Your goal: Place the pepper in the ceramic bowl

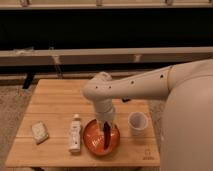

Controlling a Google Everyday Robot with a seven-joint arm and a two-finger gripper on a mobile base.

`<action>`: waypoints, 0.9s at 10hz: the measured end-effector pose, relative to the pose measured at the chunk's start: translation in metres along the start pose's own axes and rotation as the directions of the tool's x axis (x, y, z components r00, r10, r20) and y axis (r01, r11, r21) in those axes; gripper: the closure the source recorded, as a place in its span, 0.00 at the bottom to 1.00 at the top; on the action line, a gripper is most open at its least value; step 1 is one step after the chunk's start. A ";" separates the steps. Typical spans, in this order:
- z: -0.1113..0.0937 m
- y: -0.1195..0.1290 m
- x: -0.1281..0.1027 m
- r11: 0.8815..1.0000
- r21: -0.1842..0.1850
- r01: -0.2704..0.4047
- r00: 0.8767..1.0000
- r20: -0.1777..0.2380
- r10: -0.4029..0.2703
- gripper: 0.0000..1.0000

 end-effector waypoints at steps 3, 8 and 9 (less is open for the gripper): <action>-0.003 0.005 0.001 1.000 0.002 0.008 1.000 0.002 -0.008 0.10; -0.005 0.004 0.002 1.000 0.004 0.011 1.000 0.003 -0.011 0.09; -0.004 0.004 0.002 1.000 0.005 0.013 1.000 0.002 -0.013 0.09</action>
